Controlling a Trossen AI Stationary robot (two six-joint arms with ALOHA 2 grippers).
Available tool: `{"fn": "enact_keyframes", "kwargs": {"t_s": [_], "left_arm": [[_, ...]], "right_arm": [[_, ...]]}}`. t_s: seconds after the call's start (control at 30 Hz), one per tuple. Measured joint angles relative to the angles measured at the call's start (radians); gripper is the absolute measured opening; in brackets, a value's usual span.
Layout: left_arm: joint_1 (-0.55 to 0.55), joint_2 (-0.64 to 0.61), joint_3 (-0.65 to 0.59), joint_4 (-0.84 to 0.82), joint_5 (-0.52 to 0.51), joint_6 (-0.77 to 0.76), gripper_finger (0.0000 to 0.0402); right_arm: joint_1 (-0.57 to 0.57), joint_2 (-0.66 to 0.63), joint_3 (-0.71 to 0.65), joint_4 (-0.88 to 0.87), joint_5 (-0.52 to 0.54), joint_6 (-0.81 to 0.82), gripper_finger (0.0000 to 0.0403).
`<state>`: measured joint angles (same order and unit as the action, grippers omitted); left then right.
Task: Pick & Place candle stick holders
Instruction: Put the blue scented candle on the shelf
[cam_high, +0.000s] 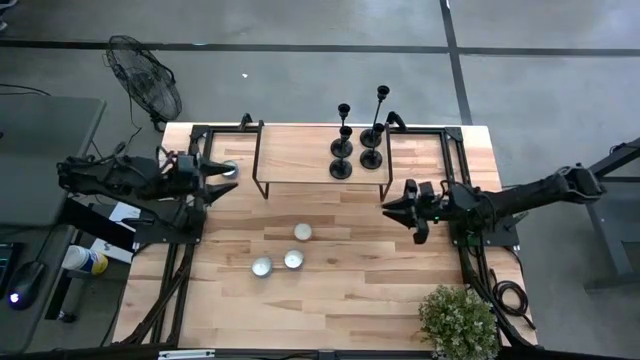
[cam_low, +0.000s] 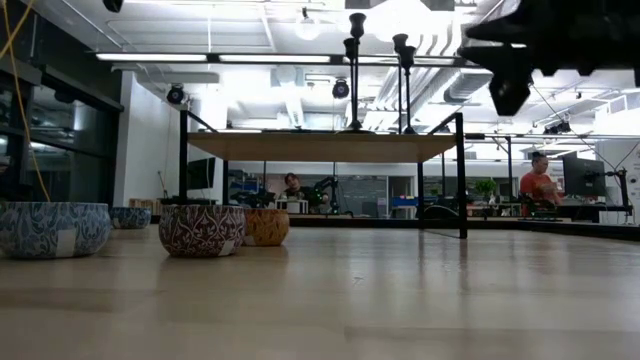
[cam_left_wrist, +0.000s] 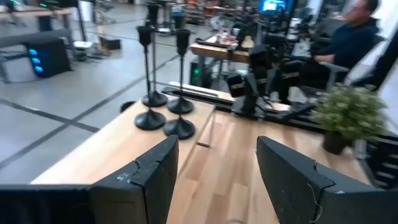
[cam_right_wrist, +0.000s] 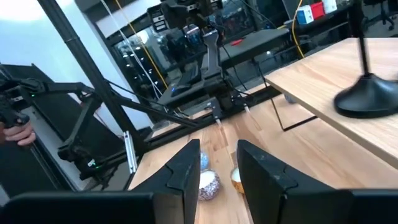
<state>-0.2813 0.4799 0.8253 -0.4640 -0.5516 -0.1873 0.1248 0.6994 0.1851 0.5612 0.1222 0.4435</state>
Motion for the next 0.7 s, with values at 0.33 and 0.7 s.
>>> {"fn": "enact_keyframes", "kwargs": {"t_s": [0.33,0.7], "left_arm": [[0.000,0.122,0.000,0.131,-0.115,0.025,0.0211],[0.000,0.193,0.000,0.240,-0.181,0.025,0.0211]], "right_arm": [[-0.141,-0.205,-0.120,-0.066,-0.138,0.003,0.0098],[-0.295,-0.326,-0.144,-0.209,-0.275,-0.008,0.0098]]}}
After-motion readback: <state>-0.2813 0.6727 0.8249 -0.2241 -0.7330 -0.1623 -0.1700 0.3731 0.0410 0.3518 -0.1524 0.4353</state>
